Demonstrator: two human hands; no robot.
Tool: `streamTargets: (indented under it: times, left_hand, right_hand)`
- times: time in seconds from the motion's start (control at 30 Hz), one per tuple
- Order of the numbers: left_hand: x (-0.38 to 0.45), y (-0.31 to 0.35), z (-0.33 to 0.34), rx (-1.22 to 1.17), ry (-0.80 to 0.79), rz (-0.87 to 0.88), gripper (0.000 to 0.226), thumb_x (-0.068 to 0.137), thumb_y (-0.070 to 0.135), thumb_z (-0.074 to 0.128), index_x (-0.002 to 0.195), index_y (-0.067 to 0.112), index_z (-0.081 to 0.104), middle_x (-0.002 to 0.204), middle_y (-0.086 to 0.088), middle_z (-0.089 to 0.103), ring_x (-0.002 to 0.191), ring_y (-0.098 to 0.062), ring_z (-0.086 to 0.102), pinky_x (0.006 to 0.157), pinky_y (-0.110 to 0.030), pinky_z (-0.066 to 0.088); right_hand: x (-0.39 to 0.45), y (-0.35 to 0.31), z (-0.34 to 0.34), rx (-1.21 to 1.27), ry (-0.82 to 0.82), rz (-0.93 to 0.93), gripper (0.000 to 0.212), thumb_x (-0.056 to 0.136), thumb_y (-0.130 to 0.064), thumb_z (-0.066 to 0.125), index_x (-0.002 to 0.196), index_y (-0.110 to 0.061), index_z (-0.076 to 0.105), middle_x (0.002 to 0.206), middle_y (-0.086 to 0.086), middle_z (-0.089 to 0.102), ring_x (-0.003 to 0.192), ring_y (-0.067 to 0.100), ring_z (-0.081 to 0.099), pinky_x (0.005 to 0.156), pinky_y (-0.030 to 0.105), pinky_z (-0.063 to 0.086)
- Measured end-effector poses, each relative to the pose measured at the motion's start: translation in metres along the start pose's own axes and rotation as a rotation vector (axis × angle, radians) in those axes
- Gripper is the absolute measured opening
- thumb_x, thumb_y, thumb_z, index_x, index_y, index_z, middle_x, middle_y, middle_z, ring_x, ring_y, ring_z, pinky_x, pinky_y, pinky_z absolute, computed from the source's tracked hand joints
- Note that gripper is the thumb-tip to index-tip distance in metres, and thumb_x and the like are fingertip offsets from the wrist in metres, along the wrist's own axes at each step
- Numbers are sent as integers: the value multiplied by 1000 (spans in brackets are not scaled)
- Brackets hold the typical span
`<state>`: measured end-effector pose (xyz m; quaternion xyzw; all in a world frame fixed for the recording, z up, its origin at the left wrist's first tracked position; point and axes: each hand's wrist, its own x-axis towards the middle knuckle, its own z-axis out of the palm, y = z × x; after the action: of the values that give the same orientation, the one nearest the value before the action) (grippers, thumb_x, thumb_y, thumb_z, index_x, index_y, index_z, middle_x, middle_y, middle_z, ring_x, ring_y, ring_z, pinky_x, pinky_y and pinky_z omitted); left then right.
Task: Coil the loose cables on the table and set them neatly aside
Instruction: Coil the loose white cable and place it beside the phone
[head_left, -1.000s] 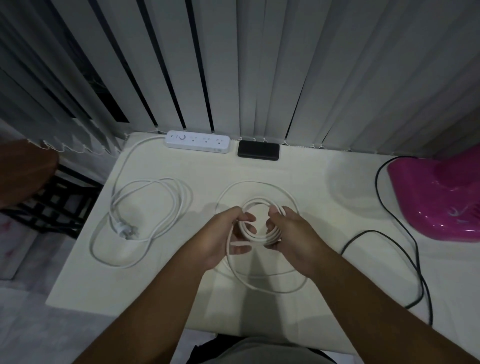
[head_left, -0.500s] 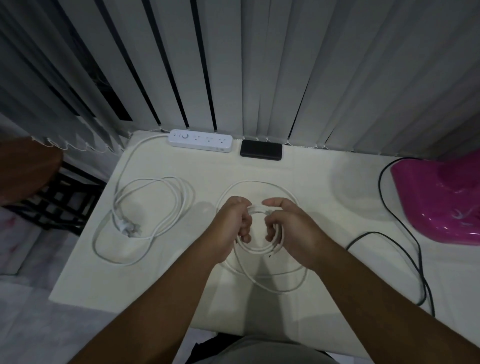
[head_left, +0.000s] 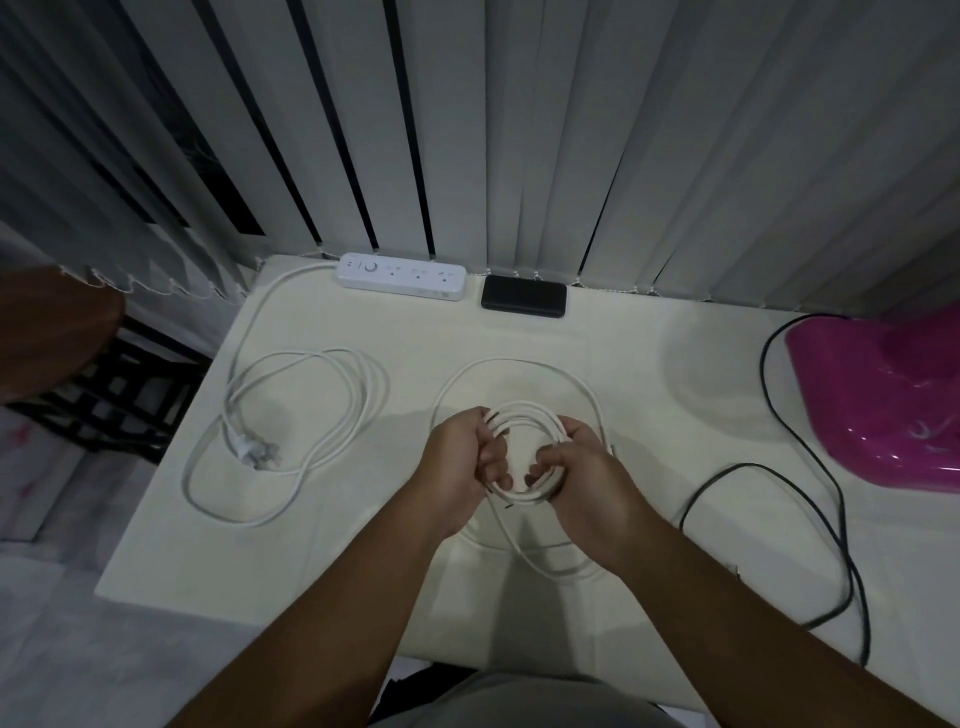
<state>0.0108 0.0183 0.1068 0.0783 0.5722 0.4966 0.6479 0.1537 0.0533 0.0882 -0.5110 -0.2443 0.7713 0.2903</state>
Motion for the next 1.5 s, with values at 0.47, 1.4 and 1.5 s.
streamTargets:
  times: [0.47, 1.4, 1.5]
  left_hand:
    - [-1, -13, -8, 310, 170, 134, 36, 64, 32, 65, 95, 14, 66, 81, -8, 71, 76, -20, 64, 88, -49, 57]
    - [28, 2, 8, 592, 161, -43, 17, 82, -9, 44, 78, 2, 57, 43, -6, 47, 26, -11, 40, 39, -18, 30]
    - [29, 9, 15, 470, 184, -12, 28, 80, -9, 36, 91, 7, 57, 50, -9, 49, 42, -18, 46, 51, -23, 33]
  right_hand:
    - [13, -33, 8, -247, 99, -136, 31, 92, 1, 49, 99, -19, 72, 58, -1, 51, 53, 13, 49, 72, 38, 49]
    - [24, -38, 3, -644, 19, -34, 28, 80, -7, 66, 106, -18, 68, 91, 8, 73, 78, 21, 67, 72, 34, 52]
    - [24, -44, 9, -646, 8, 59, 16, 85, -2, 56, 97, -7, 65, 74, 13, 59, 62, 24, 57, 68, 39, 45]
